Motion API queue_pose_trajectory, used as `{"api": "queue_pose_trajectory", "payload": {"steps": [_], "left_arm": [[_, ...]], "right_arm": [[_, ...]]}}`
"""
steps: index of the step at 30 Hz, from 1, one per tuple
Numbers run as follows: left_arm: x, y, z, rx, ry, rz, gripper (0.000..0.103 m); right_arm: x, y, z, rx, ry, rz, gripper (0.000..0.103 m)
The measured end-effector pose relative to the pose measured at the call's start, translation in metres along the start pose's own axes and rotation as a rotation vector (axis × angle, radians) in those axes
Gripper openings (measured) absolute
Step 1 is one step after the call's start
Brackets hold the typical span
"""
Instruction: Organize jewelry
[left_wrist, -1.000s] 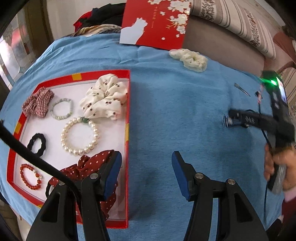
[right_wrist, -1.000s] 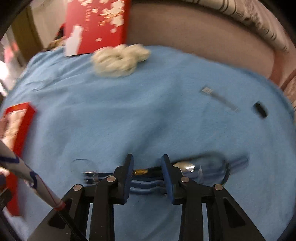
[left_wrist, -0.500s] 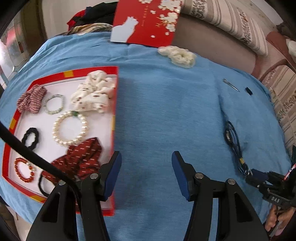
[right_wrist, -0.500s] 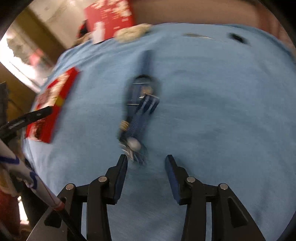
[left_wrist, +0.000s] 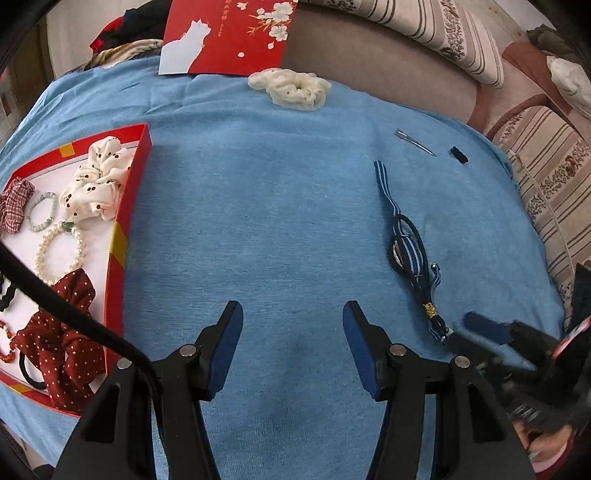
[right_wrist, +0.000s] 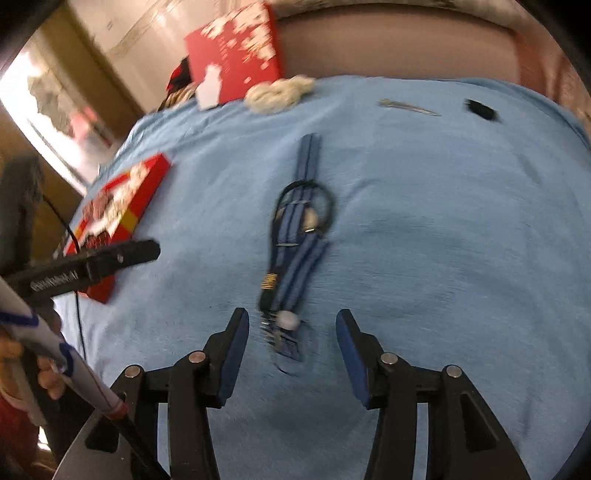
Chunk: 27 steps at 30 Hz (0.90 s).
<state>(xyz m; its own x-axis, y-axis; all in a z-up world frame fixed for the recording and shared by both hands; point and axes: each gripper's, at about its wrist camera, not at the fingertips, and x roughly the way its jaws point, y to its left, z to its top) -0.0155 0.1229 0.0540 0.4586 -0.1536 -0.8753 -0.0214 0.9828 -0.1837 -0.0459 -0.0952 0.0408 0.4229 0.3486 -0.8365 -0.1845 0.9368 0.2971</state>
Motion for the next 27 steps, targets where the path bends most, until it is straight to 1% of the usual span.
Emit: {"api": "queue_pose_trajectory", "payload": {"steps": [1,2,3,4,5,7,9,11,13,16,19,21,22,25,27], "left_arm": [[0.0,0.001,0.001,-0.005,0.0,0.004,0.055],[-0.001,0.002,0.002,-0.008,-0.002,0.008,0.055],[-0.002,0.004,0.002,-0.009,-0.003,0.011,0.055],[-0.002,0.005,0.003,-0.013,-0.004,0.018,0.055],[-0.002,0.006,0.004,-0.015,-0.004,0.02,0.055],[-0.001,0.007,0.006,-0.021,-0.002,0.018,0.055],[0.001,0.006,0.007,-0.024,0.001,0.016,0.055],[0.006,0.004,0.01,-0.026,0.009,0.009,0.055],[0.012,-0.004,0.013,-0.027,0.02,-0.005,0.055],[0.022,-0.02,0.017,-0.016,0.034,-0.028,0.055],[0.032,-0.041,0.019,0.011,0.047,-0.045,0.055],[0.038,-0.057,0.02,0.042,0.057,-0.062,0.055],[0.043,-0.069,0.021,0.066,0.064,-0.081,0.055],[0.051,-0.094,0.025,0.108,0.071,-0.137,0.055],[0.057,-0.107,0.031,0.129,0.068,-0.171,0.055]], "right_arm": [[0.005,0.006,-0.001,-0.018,0.004,-0.003,0.053],[0.007,0.009,-0.002,-0.032,0.008,-0.01,0.037],[0.009,0.012,-0.002,-0.049,0.017,-0.032,0.018],[0.007,0.009,-0.005,-0.046,0.017,-0.032,0.015],[0.0,0.004,-0.005,-0.022,-0.01,-0.017,0.014],[-0.022,-0.017,-0.003,0.085,-0.09,0.025,0.013],[-0.042,-0.048,-0.007,0.216,-0.162,0.067,0.013],[-0.058,-0.082,-0.015,0.337,-0.217,0.075,0.012],[-0.067,-0.112,-0.027,0.416,-0.236,0.033,0.012],[-0.075,-0.148,-0.046,0.517,-0.242,-0.074,0.013],[-0.09,-0.17,-0.061,0.617,-0.302,-0.159,0.013],[-0.098,-0.179,-0.064,0.652,-0.342,-0.14,0.013],[-0.101,-0.182,-0.064,0.65,-0.35,-0.132,0.013],[-0.098,-0.176,-0.062,0.612,-0.334,-0.131,0.019],[-0.094,-0.17,-0.057,0.579,-0.322,-0.123,0.02]]}}
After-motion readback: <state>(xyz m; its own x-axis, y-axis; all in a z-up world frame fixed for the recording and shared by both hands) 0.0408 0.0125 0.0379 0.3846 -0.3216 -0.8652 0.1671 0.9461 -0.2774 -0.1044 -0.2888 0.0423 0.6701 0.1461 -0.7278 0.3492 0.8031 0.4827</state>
